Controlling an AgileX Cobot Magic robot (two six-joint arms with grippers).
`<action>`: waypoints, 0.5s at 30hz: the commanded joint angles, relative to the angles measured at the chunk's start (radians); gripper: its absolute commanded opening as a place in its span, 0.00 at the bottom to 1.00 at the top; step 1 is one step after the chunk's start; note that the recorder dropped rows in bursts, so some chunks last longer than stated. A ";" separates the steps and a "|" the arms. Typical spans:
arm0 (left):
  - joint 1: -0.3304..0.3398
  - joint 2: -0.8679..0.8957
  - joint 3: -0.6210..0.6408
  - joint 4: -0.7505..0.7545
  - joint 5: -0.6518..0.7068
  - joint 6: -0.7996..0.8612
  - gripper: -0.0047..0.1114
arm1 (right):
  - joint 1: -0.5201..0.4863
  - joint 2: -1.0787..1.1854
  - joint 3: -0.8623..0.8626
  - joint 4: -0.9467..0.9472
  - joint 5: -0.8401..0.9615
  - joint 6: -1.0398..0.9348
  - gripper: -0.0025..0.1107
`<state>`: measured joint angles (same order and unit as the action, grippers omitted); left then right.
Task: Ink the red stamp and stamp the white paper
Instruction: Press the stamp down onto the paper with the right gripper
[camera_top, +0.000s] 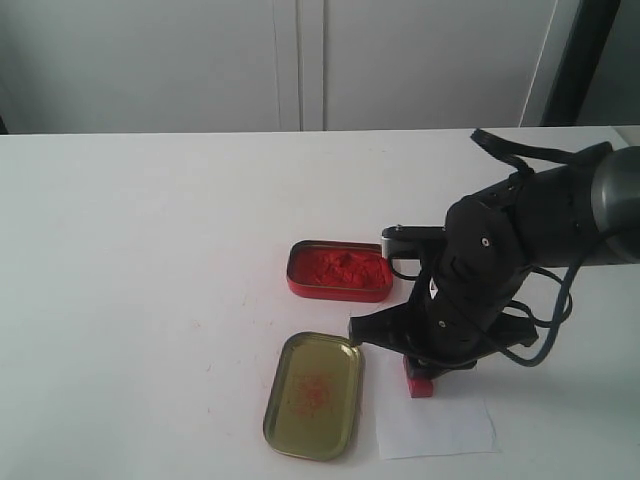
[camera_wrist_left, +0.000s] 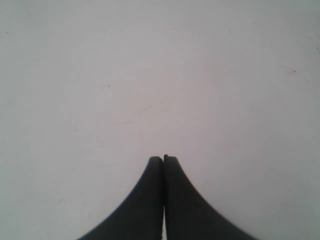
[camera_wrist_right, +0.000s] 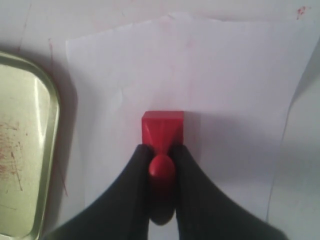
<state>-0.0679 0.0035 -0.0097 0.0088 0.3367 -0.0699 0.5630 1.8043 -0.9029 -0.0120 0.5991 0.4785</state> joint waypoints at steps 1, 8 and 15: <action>0.001 -0.003 0.010 -0.001 0.014 -0.001 0.04 | -0.005 0.105 0.066 -0.011 -0.057 -0.003 0.02; 0.001 -0.003 0.010 -0.001 0.014 -0.001 0.04 | -0.005 0.025 0.066 -0.011 -0.063 -0.003 0.02; 0.001 -0.003 0.010 -0.001 0.014 -0.001 0.04 | -0.005 -0.042 0.066 -0.011 -0.070 -0.001 0.02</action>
<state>-0.0679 0.0035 -0.0097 0.0088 0.3367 -0.0699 0.5630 1.7439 -0.8645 -0.0120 0.5322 0.4785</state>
